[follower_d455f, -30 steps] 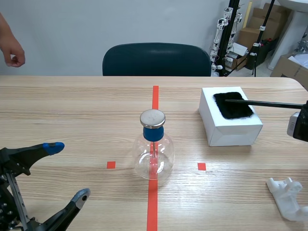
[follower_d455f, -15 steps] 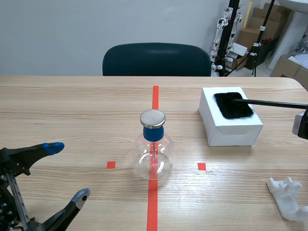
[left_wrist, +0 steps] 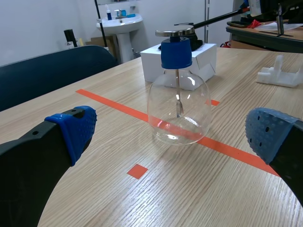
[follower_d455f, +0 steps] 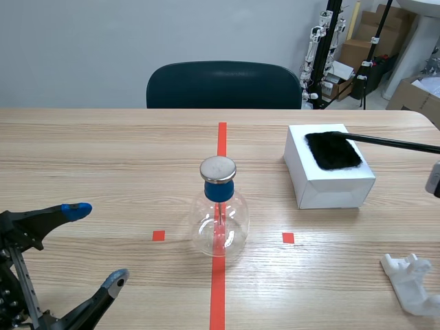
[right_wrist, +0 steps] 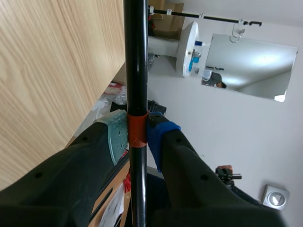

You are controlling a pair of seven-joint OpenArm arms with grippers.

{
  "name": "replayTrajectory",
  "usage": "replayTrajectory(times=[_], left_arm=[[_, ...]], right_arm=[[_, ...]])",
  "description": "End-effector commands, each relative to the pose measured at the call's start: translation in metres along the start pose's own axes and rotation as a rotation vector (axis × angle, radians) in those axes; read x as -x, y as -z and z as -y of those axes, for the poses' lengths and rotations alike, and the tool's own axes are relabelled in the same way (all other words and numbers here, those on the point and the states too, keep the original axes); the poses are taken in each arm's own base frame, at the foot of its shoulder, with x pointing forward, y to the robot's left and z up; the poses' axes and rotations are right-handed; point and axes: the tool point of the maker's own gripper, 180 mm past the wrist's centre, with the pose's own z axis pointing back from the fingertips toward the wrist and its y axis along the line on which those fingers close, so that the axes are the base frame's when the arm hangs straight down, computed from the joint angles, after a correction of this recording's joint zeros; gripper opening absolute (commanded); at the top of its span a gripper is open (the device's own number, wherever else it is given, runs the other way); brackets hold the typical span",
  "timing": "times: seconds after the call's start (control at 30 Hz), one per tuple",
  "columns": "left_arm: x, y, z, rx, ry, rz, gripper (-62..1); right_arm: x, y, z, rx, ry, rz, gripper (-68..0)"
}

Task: Do the electroscope experiment. rub the rod on the fur

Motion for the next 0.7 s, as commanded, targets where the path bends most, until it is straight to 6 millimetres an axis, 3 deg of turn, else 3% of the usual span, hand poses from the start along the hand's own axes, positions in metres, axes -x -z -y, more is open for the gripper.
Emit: replayTrajectory(times=[0.0, 0.2, 0.37, 0.67], left_arm=[[-0.005, 0.001, -0.002, -0.005, 0.006, 0.023, 1.4], [-0.005, 0.001, -0.002, -0.005, 0.006, 0.023, 1.4], [-0.005, 0.001, -0.002, -0.005, 0.006, 0.023, 1.4], [-0.005, 0.001, -0.002, -0.005, 0.006, 0.023, 1.4]], right_arm=[[0.006, -0.004, 0.029, 0.075, 0.002, 0.007, -66.9], [0.000, -0.037, 0.058, 0.149, 0.054, 0.072, -66.9], [-0.019, -0.070, 0.074, 0.177, 0.062, 0.138, -66.9], [-0.061, -0.132, 0.056, 0.129, 0.102, 0.266, -66.9]])
